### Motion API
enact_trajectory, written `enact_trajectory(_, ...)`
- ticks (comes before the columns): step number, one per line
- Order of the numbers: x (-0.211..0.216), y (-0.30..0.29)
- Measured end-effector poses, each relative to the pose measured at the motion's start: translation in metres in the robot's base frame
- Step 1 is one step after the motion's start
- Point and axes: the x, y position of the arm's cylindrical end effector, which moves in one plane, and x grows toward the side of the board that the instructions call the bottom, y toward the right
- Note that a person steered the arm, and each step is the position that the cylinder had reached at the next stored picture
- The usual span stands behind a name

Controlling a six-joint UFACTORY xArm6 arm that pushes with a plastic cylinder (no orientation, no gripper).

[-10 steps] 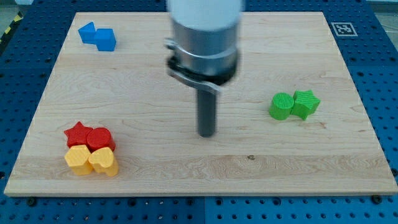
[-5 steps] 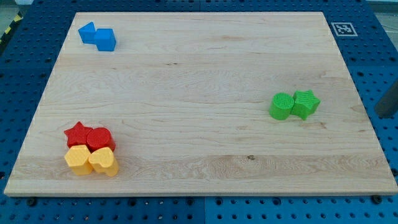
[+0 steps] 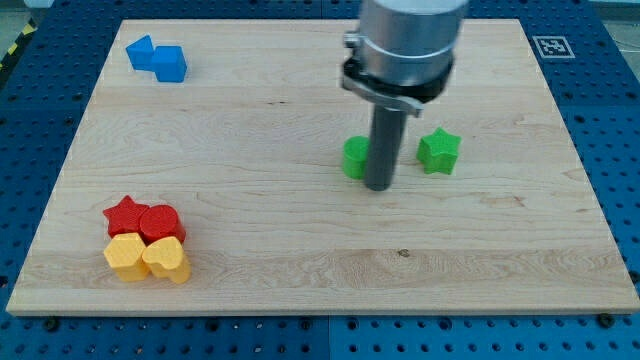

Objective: Move the green blocks to the center of the board

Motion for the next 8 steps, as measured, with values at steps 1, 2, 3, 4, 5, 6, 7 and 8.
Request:
enact_trajectory(1,0.0,-0.002)
enact_trajectory(2,0.0,0.045)
enact_trajectory(3,-0.001,0.072)
enact_trajectory(4,-0.013,0.059)
enact_trajectory(5,-0.024,0.027)
enact_trajectory(6,-0.025,0.0)
enact_trajectory(7,-0.025,-0.031)
enact_trajectory(8,-0.028,-0.033)
